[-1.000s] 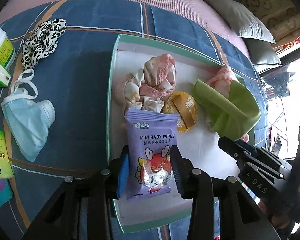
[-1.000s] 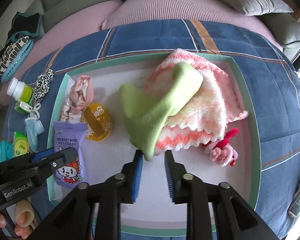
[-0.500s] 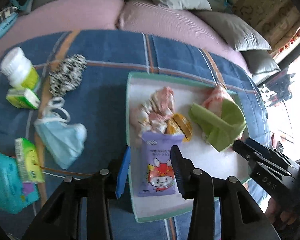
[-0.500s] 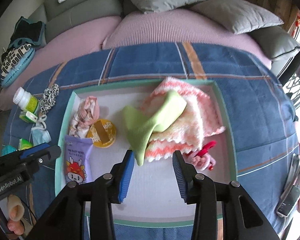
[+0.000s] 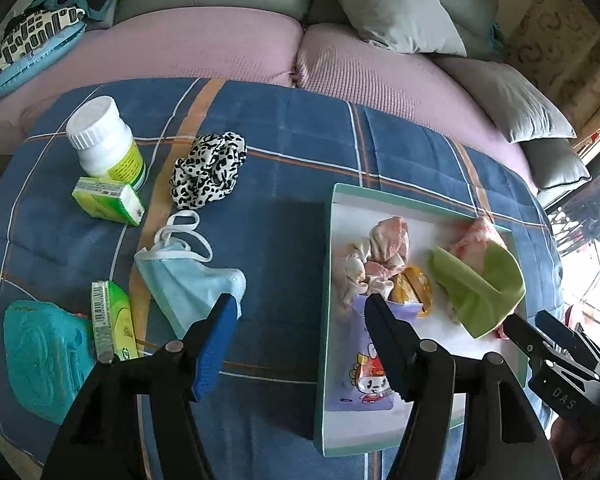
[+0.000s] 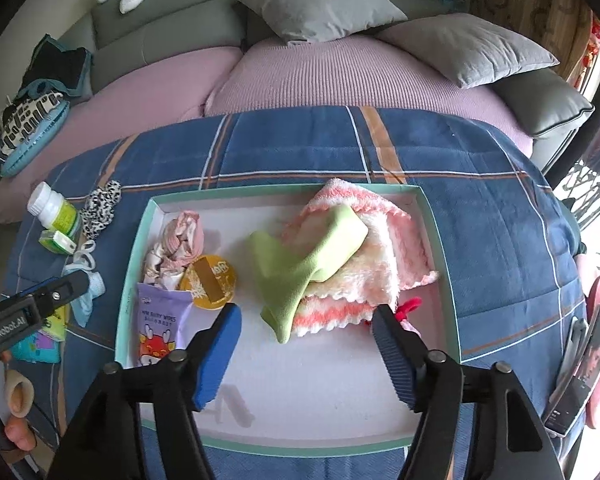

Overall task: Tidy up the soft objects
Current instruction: 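Raise both open tools and move back toward the remaining items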

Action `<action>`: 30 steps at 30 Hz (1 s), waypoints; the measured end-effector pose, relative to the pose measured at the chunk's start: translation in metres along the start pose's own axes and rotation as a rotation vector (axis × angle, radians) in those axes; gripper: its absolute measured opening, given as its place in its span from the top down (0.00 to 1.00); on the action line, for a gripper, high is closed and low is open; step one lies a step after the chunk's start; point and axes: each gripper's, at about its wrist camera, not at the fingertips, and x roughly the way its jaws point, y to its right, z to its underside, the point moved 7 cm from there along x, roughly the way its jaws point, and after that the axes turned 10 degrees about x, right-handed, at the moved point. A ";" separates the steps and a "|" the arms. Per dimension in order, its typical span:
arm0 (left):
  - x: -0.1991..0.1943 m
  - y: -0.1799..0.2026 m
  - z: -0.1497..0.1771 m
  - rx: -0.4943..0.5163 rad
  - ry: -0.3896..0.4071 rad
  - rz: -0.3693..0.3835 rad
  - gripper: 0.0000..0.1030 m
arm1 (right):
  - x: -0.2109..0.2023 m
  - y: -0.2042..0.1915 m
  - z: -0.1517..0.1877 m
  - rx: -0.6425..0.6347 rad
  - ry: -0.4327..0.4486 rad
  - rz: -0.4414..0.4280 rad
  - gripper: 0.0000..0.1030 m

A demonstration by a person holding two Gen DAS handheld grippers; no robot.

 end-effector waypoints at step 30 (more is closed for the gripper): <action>-0.013 -0.017 -0.011 -0.048 0.112 -0.082 0.10 | -0.003 -0.001 -0.009 0.011 0.062 -0.019 0.00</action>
